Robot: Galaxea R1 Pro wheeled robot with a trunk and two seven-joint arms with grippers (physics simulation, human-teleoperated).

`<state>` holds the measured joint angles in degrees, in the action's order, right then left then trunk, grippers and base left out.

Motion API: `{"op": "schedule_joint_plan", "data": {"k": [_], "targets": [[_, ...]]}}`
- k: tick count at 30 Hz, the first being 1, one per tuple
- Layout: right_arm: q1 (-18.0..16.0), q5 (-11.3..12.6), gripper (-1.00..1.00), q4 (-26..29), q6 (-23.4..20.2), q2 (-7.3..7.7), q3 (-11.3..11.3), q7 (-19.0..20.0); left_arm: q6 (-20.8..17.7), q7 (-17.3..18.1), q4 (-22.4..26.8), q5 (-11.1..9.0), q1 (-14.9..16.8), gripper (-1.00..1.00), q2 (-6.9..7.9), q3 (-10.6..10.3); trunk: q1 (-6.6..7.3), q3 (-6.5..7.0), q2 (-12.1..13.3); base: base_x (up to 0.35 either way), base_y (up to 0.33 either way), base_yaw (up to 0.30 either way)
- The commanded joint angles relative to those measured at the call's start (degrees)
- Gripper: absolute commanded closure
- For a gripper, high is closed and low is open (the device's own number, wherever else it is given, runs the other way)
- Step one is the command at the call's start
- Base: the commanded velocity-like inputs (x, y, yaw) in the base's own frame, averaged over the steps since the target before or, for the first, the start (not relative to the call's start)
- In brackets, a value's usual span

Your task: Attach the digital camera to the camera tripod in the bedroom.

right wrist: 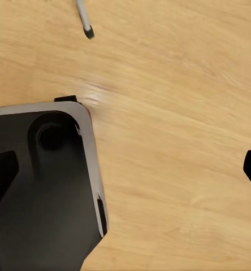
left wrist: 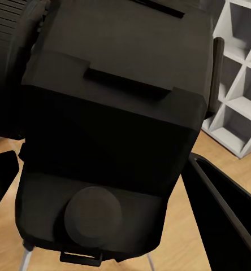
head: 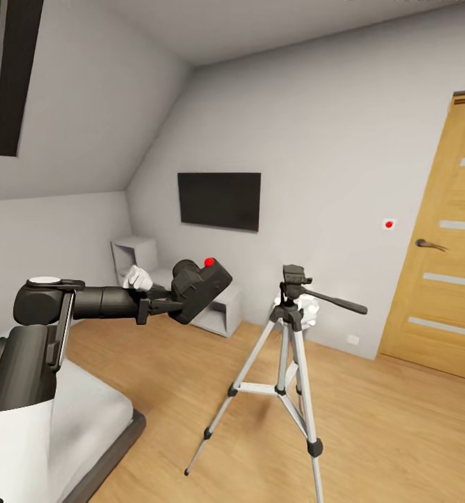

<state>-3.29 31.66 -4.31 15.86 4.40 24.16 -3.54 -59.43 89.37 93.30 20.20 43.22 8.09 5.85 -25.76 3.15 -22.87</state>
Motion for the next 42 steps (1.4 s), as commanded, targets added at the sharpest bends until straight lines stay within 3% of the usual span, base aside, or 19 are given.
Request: {"op": "schedule_joint_plan", "data": {"k": [1,14,42], "targets": [[-0.1,0.2,-1.00,-0.2,0.2,-0.05,0.4,-0.1,-0.6,0.6,0.0,0.6,0.0,1.00,0.00,0.0,-0.02,-0.02,0.0,0.020,-0.010,-0.135],[-0.1,0.2,-1.00,-0.2,0.2,-0.09,0.3,0.0,-0.6,0.6,0.0,0.6,0.0,1.00,0.00,0.1,-0.02,-0.02,0.0,0.004,-0.002,-0.225],[-0.1,0.2,-1.00,-0.2,0.2,-0.44,0.4,0.0,-0.6,0.6,0.0,0.6,0.0,1.00,-0.07,1.5,-0.02,-0.02,0.0,0.122,0.000,-0.007]]}}
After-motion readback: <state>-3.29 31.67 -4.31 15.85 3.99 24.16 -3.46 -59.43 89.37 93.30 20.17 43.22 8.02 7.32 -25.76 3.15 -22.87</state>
